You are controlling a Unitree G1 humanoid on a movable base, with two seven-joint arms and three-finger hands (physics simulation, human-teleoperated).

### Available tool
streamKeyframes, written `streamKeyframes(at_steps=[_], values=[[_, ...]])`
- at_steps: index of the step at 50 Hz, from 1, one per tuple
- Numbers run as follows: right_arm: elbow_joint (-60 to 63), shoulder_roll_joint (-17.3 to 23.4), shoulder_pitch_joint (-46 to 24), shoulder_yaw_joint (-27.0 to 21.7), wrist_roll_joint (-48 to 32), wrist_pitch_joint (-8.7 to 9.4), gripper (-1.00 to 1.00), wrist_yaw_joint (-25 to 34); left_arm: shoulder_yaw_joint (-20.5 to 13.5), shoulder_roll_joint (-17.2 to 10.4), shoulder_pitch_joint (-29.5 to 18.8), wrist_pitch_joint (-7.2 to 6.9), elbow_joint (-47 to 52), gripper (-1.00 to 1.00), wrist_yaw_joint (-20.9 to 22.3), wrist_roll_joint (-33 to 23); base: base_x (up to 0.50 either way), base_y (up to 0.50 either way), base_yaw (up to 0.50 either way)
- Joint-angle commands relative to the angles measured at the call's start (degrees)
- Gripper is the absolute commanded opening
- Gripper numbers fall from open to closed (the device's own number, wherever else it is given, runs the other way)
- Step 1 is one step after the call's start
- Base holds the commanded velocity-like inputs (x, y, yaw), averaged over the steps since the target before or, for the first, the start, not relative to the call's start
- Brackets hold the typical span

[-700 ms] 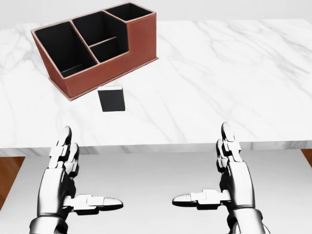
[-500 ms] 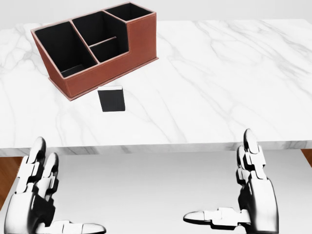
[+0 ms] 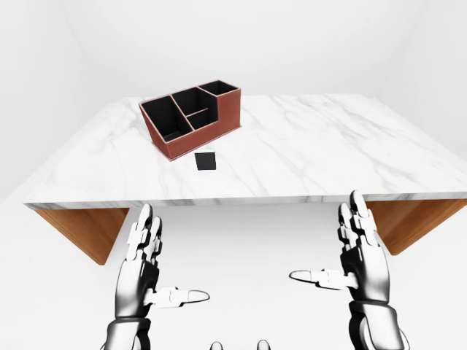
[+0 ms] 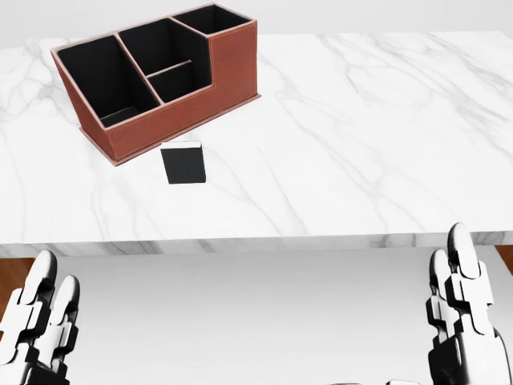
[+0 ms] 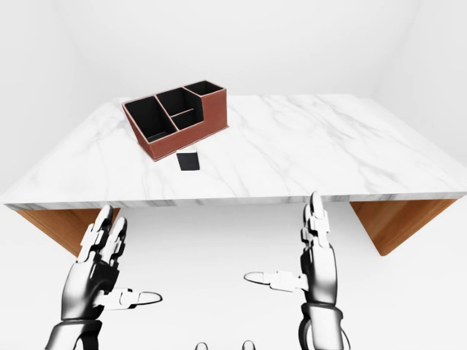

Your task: Pick up the book and place it in the left compartment of the caddy.

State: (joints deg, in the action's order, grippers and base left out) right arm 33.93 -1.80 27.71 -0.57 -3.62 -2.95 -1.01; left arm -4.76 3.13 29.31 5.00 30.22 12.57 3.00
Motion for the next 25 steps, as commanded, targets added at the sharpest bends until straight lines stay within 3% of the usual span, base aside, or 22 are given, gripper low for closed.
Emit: streamKeyframes(at_steps=[1, 4, 8, 25], values=[[1.8, 0.0, 1.6, 0.2, -0.3, -0.46, 1.0, -0.7, 0.5, 0.1, 1.8, 0.0, 1.2, 1.0, -0.1, -0.9, 0.0, 0.0, 0.0], [1.6, 0.0, 1.3, 0.4, -1.0, -0.4, 1.0, -1.1, 0.1, 0.3, 1.5, 0.0, 0.8, 1.0, -1.4, -1.8, 0.1, 0.0, 0.0], [1.5, 0.0, 0.5, 0.4, -1.4, 1.14, 1.0, -1.7, 0.3, 0.2, 1.3, 0.0, 0.5, 1.0, -1.8, -2.1, 0.5, 0.15, 0.0], [1.5, 0.2, 0.3, 0.7, -1.8, 2.08, 1.0, -2.5, 3.8, -1.3, 3.6, 0.0, 1.5, 1.0, -4.5, -4.1, 0.5, 0.15, 0.0]])
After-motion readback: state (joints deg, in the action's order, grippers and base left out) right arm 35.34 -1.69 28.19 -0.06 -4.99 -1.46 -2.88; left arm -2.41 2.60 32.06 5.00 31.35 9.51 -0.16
